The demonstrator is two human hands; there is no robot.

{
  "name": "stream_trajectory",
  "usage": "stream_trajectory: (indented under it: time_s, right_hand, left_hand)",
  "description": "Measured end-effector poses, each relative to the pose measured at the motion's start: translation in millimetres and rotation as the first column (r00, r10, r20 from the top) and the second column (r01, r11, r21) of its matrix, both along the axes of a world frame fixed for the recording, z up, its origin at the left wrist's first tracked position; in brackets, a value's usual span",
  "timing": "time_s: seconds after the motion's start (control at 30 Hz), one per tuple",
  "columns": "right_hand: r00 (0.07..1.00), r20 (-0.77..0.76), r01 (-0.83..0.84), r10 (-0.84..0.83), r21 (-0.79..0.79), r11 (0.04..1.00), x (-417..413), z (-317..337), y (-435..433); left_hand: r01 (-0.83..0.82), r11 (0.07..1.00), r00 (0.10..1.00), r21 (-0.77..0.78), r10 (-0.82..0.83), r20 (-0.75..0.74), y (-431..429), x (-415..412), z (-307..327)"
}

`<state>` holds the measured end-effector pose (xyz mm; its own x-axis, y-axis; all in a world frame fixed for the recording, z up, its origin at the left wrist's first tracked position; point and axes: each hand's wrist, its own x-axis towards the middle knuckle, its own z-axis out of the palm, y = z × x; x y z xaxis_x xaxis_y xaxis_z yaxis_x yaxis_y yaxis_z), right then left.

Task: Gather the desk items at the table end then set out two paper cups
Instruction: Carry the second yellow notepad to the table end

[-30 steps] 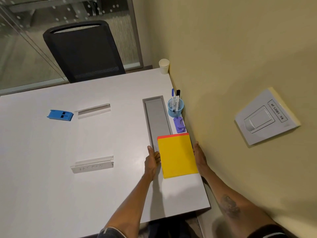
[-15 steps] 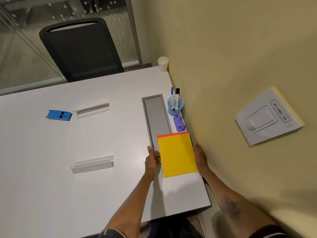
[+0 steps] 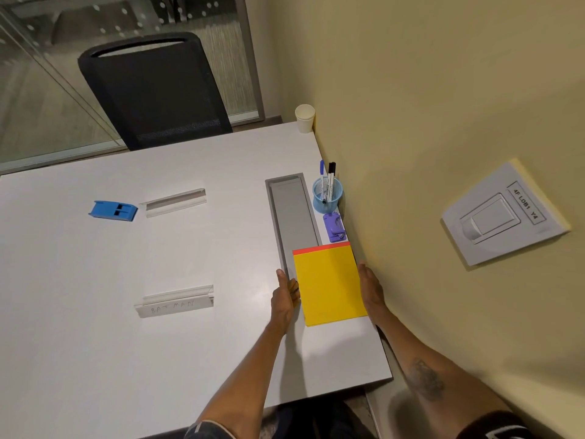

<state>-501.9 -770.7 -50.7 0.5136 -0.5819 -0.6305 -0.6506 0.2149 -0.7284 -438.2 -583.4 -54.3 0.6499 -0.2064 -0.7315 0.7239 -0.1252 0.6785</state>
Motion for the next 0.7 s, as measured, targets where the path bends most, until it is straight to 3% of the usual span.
stream_trajectory:
  time_s: [0.3, 0.53, 0.7]
  right_hand:
    - [0.983, -0.071, -0.174, 0.167, -0.116, 0.978, -2, 3, 8]
    - [0.966, -0.151, -0.254, 0.212, -0.371, 0.893, 15, 12, 32]
    - [0.923, -0.146, -0.385, 0.357, -0.399, 0.832, 42, 23, 57]
  left_hand:
    - [0.018, 1.0, 1.0, -0.023, -0.018, -0.023, 4, 4, 11]
    - [0.023, 0.998, 1.0, -0.055, -0.023, -0.01, 18, 20, 26]
    - [0.012, 0.999, 0.999, -0.05, -0.013, -0.029, 39, 36, 30]
